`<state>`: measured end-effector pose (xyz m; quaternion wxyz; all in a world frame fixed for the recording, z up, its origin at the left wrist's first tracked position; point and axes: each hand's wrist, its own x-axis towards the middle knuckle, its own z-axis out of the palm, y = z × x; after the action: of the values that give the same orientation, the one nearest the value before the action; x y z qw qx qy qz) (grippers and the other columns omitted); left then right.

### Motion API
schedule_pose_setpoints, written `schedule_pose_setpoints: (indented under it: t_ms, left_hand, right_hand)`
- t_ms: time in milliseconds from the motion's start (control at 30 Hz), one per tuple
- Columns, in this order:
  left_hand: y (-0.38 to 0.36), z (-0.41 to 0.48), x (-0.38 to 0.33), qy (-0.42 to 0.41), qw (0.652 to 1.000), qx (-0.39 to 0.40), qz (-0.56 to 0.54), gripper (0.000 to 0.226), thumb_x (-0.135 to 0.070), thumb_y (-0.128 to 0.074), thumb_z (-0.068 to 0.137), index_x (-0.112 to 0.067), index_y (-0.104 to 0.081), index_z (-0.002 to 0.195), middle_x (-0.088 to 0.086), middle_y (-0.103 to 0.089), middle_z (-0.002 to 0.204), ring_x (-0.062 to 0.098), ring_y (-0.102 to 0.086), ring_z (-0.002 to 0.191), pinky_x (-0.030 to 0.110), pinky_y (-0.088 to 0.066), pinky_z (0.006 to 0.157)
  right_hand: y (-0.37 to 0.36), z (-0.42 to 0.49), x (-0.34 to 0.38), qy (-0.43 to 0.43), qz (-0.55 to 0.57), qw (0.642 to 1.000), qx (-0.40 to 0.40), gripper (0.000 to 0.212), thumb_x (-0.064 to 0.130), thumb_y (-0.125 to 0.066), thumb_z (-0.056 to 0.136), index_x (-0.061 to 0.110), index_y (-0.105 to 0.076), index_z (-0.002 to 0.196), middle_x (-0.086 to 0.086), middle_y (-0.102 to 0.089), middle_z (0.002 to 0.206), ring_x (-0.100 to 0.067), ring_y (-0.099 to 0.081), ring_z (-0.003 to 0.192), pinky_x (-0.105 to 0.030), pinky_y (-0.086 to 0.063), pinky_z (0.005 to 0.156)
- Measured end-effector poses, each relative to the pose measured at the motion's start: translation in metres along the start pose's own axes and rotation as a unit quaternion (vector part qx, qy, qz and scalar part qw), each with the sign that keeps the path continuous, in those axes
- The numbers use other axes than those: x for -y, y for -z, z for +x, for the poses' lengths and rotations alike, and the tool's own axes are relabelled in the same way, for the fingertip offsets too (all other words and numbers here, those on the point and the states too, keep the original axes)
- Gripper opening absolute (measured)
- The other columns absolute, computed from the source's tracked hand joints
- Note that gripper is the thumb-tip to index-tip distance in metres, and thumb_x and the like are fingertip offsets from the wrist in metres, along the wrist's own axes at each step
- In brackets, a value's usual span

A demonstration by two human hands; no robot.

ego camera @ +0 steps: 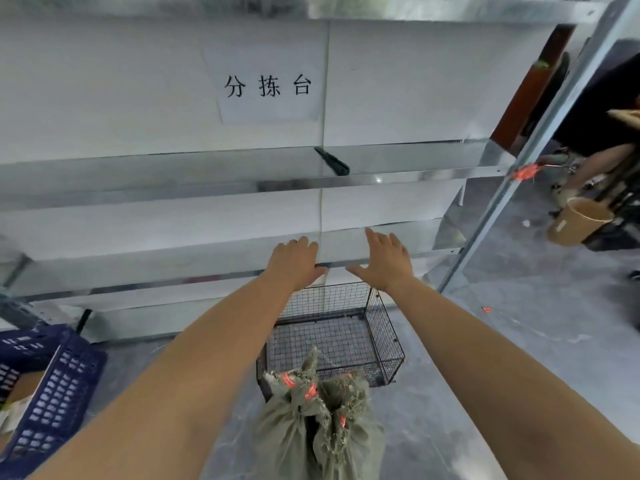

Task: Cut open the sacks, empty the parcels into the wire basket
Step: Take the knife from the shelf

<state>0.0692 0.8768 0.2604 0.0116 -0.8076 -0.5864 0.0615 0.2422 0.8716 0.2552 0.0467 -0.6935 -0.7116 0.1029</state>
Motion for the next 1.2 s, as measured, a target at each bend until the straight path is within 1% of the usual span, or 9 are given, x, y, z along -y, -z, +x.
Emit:
schedule_pose_setpoints:
  t_ms: [133,300,400,533,700,833,1000,1133,1200]
  left_hand:
    - [0.021,0.016,-0.006,0.008,1.0,-0.012,0.001,0.058,-0.048,-0.038,0.094,-0.009,-0.035,0.138,0.013,-0.042,0.138,0.029,-0.047,0.121,0.04,-0.04,0.096]
    - [0.027,0.048,-0.021,0.028,1.0,0.003,0.006,0.058,-0.047,-0.036,0.095,-0.01,-0.033,0.139,0.012,-0.04,0.141,0.028,-0.045,0.124,0.039,-0.04,0.097]
    - [0.026,0.075,-0.028,0.066,0.998,0.011,-0.007,0.057,-0.047,-0.035,0.096,-0.009,-0.034,0.138,0.013,-0.041,0.139,0.028,-0.046,0.123,0.038,-0.04,0.096]
    - [0.024,0.117,-0.045,0.1,0.994,0.027,-0.016,0.056,-0.047,-0.034,0.096,-0.008,-0.034,0.136,0.013,-0.04,0.139,0.028,-0.046,0.122,0.038,-0.04,0.096]
    - [0.023,0.168,-0.043,0.146,0.988,0.016,-0.044,0.055,-0.045,-0.033,0.097,-0.008,-0.032,0.137,0.012,-0.037,0.142,0.028,-0.044,0.124,0.037,-0.039,0.098]
    - [0.013,0.2,-0.028,0.17,0.985,0.016,-0.028,0.053,-0.043,-0.033,0.098,-0.007,-0.031,0.136,0.013,-0.037,0.141,0.028,-0.044,0.123,0.036,-0.038,0.097]
    - [-0.006,0.23,-0.013,0.178,0.983,0.036,0.001,0.056,-0.042,-0.033,0.098,-0.006,-0.025,0.141,0.013,-0.031,0.146,0.029,-0.039,0.129,0.037,-0.035,0.102]
    - [-0.012,0.253,-0.001,0.185,0.983,0.016,0.01,0.057,-0.042,-0.032,0.098,-0.006,-0.023,0.142,0.013,-0.03,0.147,0.029,-0.036,0.132,0.038,-0.034,0.103]
    - [-0.015,0.258,0.001,0.189,0.982,0.019,0.009,0.057,-0.042,-0.031,0.098,-0.007,-0.023,0.142,0.013,-0.03,0.148,0.029,-0.035,0.133,0.038,-0.034,0.105]
  right_hand:
    - [0.019,0.01,-0.007,0.008,-0.014,1.0,0.001,0.088,0.055,-0.051,0.086,0.016,-0.004,0.15,-0.008,-0.016,0.157,-0.031,-0.007,0.146,-0.046,-0.014,0.118]
    - [0.027,0.048,-0.026,0.041,-0.028,0.999,0.02,0.087,0.055,-0.05,0.087,0.017,-0.004,0.149,-0.008,-0.017,0.156,-0.031,-0.005,0.146,-0.045,-0.013,0.118]
    - [0.027,0.082,-0.042,0.078,-0.053,0.995,0.036,0.087,0.055,-0.05,0.086,0.016,-0.005,0.149,-0.009,-0.018,0.156,-0.032,-0.006,0.146,-0.046,-0.013,0.119]
    - [0.033,0.138,-0.061,0.113,-0.086,0.989,0.035,0.086,0.056,-0.051,0.086,0.015,-0.009,0.148,-0.01,-0.022,0.154,-0.032,-0.009,0.145,-0.046,-0.016,0.118]
    - [0.036,0.213,-0.067,0.139,-0.074,0.987,0.035,0.081,0.053,-0.05,0.088,0.014,-0.013,0.148,-0.011,-0.026,0.153,-0.032,-0.016,0.144,-0.045,-0.02,0.116]
    - [0.018,0.274,-0.064,0.147,-0.041,0.987,0.04,0.075,0.049,-0.05,0.089,0.013,-0.018,0.147,-0.012,-0.032,0.149,-0.032,-0.022,0.141,-0.043,-0.024,0.114]
    - [0.003,0.338,-0.053,0.165,-0.03,0.985,0.045,0.063,0.04,-0.045,0.094,0.013,-0.02,0.145,-0.014,-0.037,0.144,-0.033,-0.027,0.137,-0.042,-0.03,0.109]
    - [-0.006,0.379,-0.039,0.164,0.018,0.985,0.043,0.057,0.036,-0.04,0.096,0.014,-0.021,0.145,-0.015,-0.042,0.137,-0.033,-0.037,0.128,-0.042,-0.037,0.101]
    - [-0.012,0.392,-0.029,0.165,0.026,0.985,0.044,0.055,0.036,-0.038,0.097,0.015,-0.022,0.145,-0.015,-0.045,0.135,-0.033,-0.04,0.125,-0.042,-0.039,0.099]
